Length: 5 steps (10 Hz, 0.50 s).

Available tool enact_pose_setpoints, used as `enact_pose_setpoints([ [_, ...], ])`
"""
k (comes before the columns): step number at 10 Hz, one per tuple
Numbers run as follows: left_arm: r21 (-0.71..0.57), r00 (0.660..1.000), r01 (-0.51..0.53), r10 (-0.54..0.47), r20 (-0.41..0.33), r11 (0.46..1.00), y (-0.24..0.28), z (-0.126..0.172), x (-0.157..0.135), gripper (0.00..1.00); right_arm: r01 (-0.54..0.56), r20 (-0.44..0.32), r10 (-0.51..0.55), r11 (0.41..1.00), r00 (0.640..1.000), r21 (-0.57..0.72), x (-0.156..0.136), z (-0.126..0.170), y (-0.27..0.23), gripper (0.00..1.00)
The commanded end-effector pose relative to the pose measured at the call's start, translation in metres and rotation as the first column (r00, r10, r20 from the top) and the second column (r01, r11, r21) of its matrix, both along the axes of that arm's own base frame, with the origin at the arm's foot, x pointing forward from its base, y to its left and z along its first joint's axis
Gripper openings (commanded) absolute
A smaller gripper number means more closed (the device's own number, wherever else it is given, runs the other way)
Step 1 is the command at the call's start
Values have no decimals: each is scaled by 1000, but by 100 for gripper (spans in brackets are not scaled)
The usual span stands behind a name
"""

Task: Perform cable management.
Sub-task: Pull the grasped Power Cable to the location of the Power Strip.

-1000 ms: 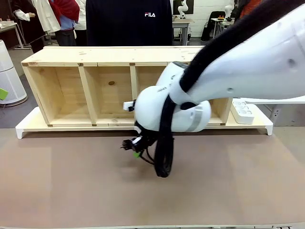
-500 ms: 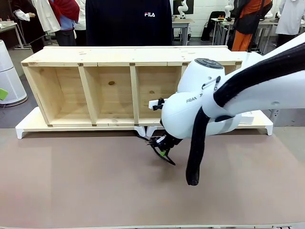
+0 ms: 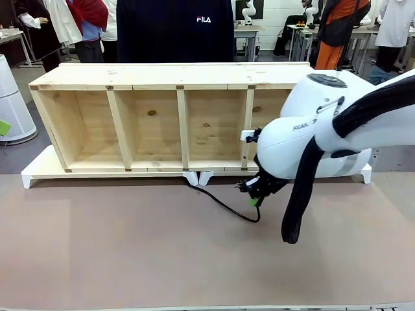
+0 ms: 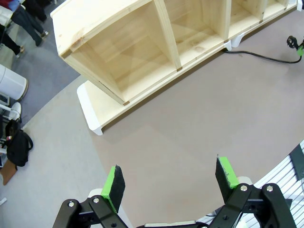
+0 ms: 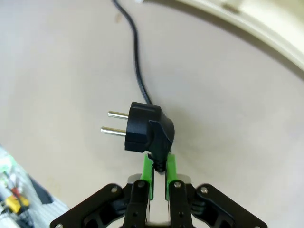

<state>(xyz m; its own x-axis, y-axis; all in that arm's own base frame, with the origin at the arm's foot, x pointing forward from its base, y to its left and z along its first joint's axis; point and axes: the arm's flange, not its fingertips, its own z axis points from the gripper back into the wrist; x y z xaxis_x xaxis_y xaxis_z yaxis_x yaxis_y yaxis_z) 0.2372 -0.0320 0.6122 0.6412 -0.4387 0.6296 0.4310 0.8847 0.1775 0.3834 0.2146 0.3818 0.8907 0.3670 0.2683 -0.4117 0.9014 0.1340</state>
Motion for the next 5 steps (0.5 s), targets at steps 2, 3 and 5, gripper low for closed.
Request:
enact_pose_setpoints([
  [2, -1, 1000, -1, 1, 1, 1000, 1, 0, 0, 100, 120, -16, -119, 992, 993, 28, 4, 0, -45, 14],
  [3, -1, 1000, -1, 1, 1, 1000, 1, 0, 0, 100, 156, -22, -155, 988, 988, 17, 9, 0, -61, 14],
  [5, -1, 1000, -1, 1, 1, 1000, 1, 0, 0, 100, 209, -40, -209, 978, 977, -16, 14, 1, -83, 14],
])
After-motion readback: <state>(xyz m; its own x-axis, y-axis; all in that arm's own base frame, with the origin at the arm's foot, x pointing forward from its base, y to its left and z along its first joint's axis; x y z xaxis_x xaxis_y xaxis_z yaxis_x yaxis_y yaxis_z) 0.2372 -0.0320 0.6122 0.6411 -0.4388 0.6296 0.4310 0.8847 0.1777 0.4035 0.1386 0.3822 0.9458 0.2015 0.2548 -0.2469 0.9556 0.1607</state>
